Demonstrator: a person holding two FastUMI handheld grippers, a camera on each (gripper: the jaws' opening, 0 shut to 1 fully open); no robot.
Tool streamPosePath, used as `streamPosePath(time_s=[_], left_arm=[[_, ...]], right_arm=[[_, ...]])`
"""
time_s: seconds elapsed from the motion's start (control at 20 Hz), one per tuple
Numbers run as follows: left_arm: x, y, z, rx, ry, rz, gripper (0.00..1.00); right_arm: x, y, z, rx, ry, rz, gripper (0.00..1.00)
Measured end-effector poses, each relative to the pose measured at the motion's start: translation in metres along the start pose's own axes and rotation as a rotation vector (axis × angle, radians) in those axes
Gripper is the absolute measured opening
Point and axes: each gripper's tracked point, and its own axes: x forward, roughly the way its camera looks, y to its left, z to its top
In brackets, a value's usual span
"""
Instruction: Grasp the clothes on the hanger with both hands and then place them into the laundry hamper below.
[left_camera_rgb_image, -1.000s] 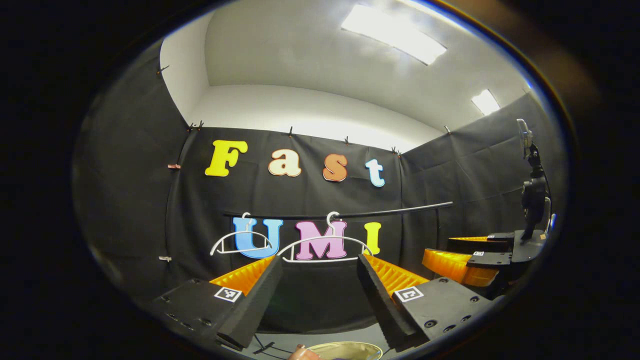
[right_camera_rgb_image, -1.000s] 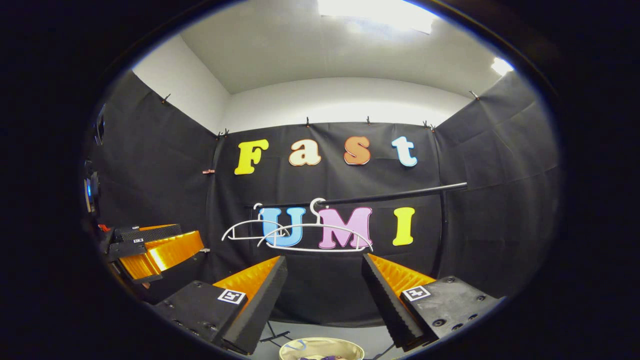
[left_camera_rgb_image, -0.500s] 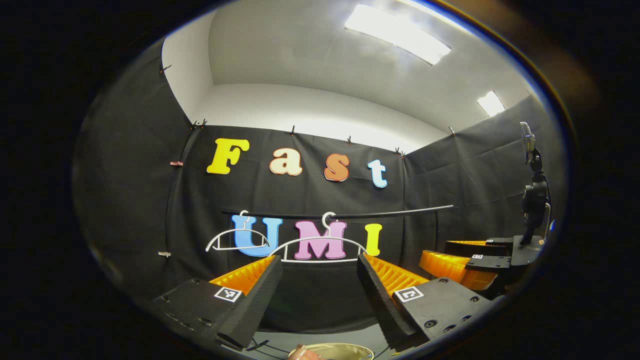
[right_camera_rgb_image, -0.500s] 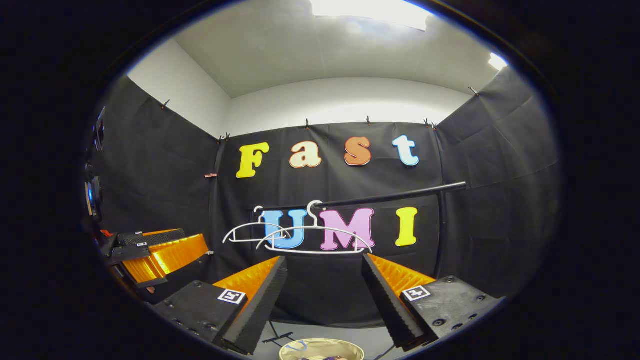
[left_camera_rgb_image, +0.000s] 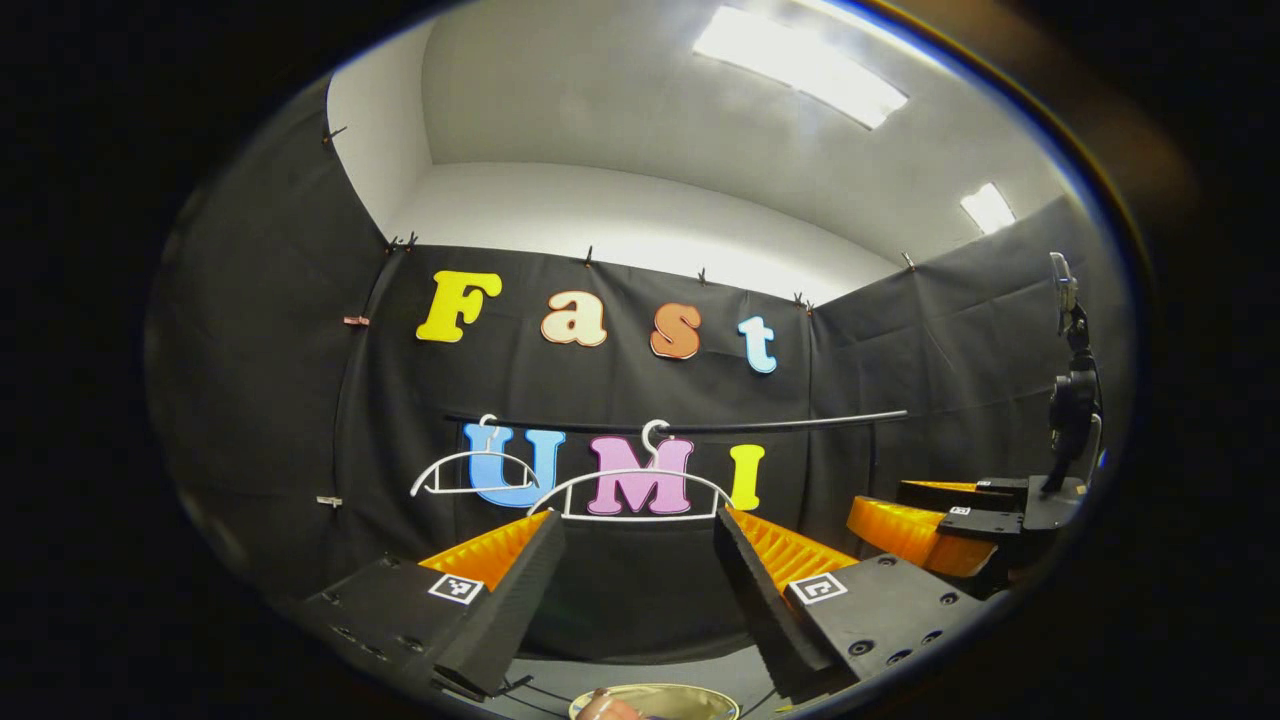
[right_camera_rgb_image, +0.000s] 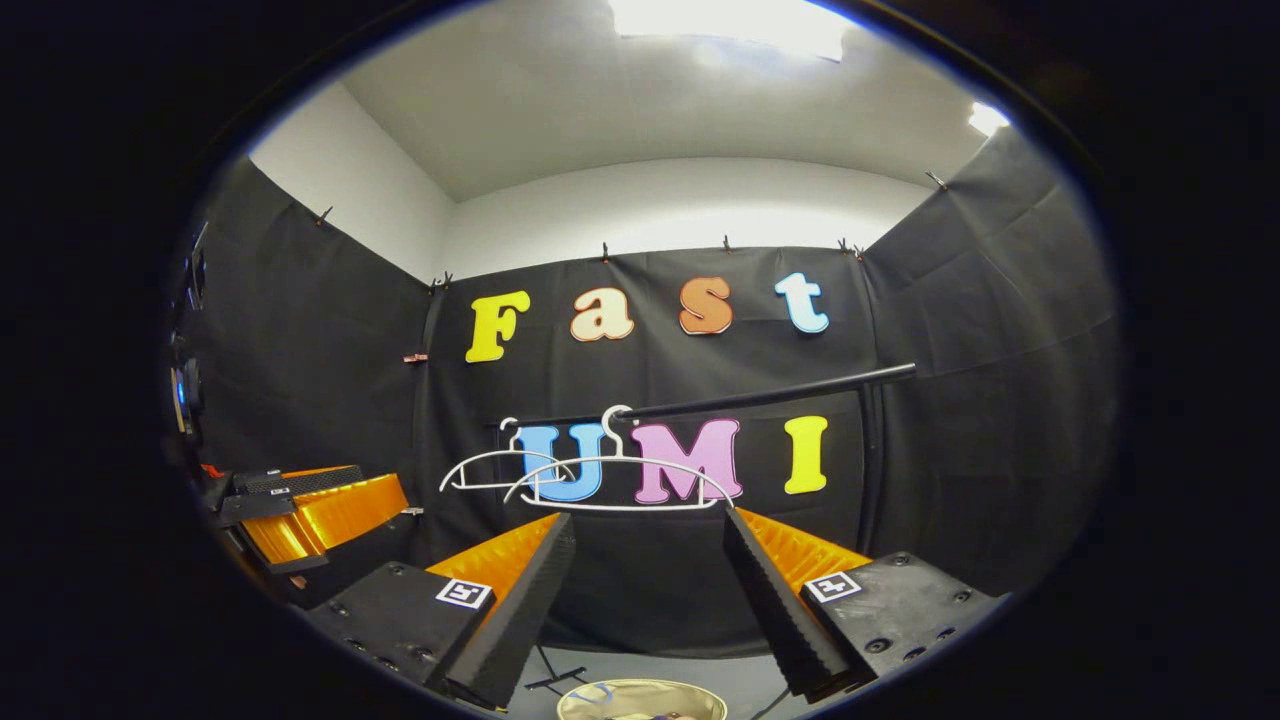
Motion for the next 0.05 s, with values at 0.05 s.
streamPosePath(time_s=[0.05], left_arm=[[-0.0001, -0.0002, 0.0009, 0.001, 0.001, 0.002, 0.95]], right_arm=[[-0.0015, -0.0003, 0.0002, -0.002, 0.001, 0.001, 0.98]])
